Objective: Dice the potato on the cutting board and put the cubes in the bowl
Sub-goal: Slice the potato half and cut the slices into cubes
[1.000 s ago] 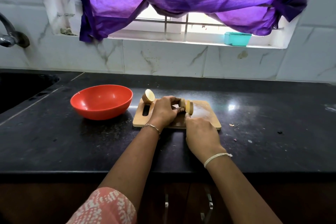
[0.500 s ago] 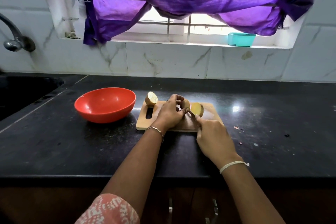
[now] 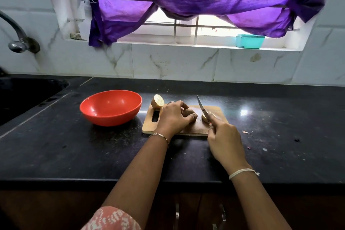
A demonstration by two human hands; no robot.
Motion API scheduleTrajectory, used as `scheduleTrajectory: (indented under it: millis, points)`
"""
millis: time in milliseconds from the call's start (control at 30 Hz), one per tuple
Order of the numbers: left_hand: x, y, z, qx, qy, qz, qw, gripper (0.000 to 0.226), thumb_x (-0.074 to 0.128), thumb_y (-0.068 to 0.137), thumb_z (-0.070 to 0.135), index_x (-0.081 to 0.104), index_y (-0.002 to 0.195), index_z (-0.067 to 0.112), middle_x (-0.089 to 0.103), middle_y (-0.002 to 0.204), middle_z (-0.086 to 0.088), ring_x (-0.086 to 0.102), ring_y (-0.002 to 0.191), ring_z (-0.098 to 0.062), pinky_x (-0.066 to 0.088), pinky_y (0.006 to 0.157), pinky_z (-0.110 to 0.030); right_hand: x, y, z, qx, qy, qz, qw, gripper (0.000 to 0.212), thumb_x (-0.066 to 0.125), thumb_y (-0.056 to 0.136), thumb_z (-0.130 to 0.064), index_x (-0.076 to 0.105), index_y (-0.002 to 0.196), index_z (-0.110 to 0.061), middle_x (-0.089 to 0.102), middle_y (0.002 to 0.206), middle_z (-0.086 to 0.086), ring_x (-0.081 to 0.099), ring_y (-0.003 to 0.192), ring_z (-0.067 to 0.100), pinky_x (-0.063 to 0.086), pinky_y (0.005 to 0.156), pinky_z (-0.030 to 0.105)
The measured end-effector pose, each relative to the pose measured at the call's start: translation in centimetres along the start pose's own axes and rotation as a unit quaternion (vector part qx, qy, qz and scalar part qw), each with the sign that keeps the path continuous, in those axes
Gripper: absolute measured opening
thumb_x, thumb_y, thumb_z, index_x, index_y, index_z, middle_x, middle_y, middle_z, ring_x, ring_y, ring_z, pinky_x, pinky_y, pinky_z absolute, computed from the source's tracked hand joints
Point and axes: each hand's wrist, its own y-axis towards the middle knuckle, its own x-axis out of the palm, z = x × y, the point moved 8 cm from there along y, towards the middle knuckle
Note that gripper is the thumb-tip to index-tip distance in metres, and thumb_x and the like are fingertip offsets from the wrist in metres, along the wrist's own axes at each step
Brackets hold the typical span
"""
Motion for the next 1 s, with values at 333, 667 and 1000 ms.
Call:
scheduleTrajectory:
  millis: [333, 667, 1000]
  points:
    - [-0.1, -0.4, -0.6, -0.043, -0.050, -0.068, 0.996, 0.051, 0.090, 0.059, 0.040, 0.072, 0.102, 0.019, 0.070, 0.081, 0.005, 0.064, 0.077, -0.006, 0.051, 0.075, -0.022, -0.2, -0.4, -0.3, -0.007, 0.011, 0.001, 1.000, 0.043, 0.050, 0.095, -0.016, 0.055, 0.136, -0.030, 0.063, 0.116, 0.008, 0.059, 0.094, 0.025, 0.046, 0.079, 0.029]
    - [0.6, -0.4, -1.2, -0.064, -0.050, -0.112, 0.990, 0.059, 0.074, 0.059, 0.052, 0.071, 0.112, 0.024, 0.070, 0.108, 0.003, 0.059, 0.110, -0.018, 0.047, 0.100, -0.038, 0.0, -0.6, -0.1, 0.004, -0.004, -0.041, 0.999, 0.044, 0.047, 0.096, -0.017, 0.053, 0.136, -0.034, 0.062, 0.112, 0.010, 0.058, 0.095, 0.028, 0.043, 0.081, 0.032]
    - [0.2, -0.2, -1.2, -0.048, -0.059, -0.094, 0.993, 0.036, 0.079, 0.076, 0.038, 0.074, 0.107, 0.020, 0.072, 0.103, 0.001, 0.062, 0.098, -0.013, 0.050, 0.091, -0.030, 0.3, -1.2, 0.6, 0.005, -0.030, -0.082, 0.996, 0.046, 0.046, 0.095, -0.018, 0.052, 0.136, -0.037, 0.064, 0.109, 0.014, 0.060, 0.095, 0.032, 0.047, 0.080, 0.039]
